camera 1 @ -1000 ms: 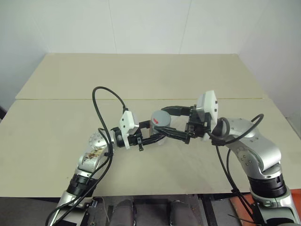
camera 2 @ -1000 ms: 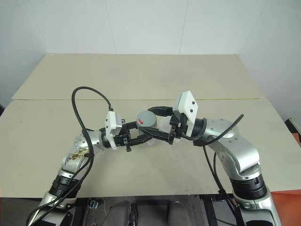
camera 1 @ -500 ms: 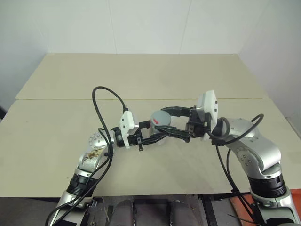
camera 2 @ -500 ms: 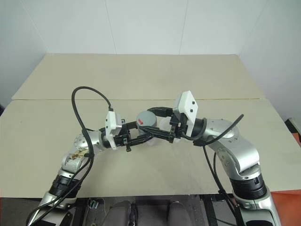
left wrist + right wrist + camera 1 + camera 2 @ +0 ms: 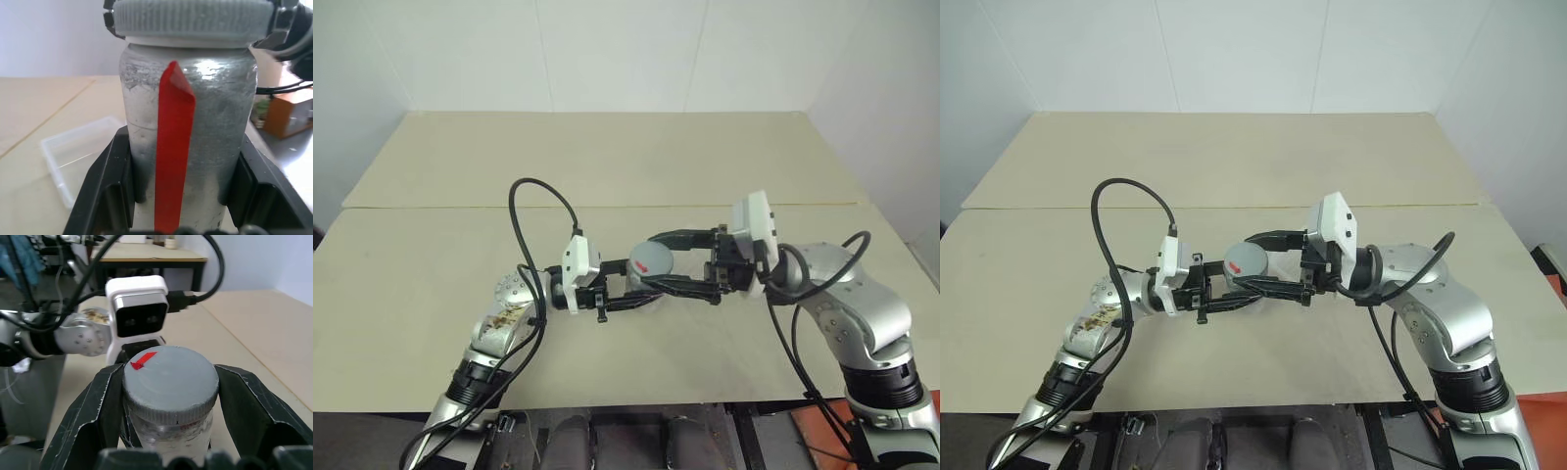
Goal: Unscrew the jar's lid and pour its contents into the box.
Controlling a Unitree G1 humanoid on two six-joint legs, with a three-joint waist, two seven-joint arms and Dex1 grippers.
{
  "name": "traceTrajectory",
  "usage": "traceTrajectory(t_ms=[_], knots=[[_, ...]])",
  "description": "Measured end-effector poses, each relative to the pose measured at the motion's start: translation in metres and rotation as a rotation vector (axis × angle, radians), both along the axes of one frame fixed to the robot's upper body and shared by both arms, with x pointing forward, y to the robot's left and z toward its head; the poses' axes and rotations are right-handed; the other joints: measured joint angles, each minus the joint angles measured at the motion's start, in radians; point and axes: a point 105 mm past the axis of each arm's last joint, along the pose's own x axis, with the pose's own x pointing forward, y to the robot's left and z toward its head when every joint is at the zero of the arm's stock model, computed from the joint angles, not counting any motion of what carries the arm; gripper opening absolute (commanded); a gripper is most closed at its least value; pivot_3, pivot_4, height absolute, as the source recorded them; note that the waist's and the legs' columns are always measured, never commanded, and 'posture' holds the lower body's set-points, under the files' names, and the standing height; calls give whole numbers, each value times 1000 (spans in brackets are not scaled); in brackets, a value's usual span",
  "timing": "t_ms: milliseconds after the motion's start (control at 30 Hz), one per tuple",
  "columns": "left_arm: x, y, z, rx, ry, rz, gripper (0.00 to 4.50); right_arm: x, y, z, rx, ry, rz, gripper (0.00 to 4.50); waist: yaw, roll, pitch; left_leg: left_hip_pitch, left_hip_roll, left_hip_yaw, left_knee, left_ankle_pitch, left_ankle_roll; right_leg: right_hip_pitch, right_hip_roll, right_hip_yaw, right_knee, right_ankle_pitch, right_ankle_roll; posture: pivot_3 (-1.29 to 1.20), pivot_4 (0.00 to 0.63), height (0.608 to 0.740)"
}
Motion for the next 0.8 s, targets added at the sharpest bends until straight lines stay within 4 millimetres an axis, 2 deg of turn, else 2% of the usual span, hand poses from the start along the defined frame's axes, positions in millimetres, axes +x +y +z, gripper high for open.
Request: traceTrajectory(t_ms=[333, 500, 733, 800], knots=[[-6, 1, 8, -4, -14, -65, 1997, -1, 3, 9, 62, 54, 119, 2820, 2, 0, 0, 0, 0, 0, 0, 0, 0, 0, 0, 0, 0, 0, 0, 0, 150, 740], [-10, 2, -5, 33, 21, -77, 1997, 8, -9, 30, 138, 29, 72, 2820, 2, 0, 0, 0, 0, 0, 0, 0, 0, 0, 0, 0, 0, 0, 0, 0, 150, 740], [-10, 2, -5, 33, 21, -74, 1997, 10, -10, 28, 149, 55, 51, 2820, 3, 0, 0, 0, 0, 0, 0, 0, 0, 0, 0, 0, 0, 0, 0, 0, 150, 740], [-9, 2, -4, 33, 19, -67, 1997, 12, -20, 26, 159, 54, -4, 2820, 6, 0, 0, -1, 0, 0, 0, 0, 0, 0, -1, -1, -1, 0, 0, 0, 150, 740]])
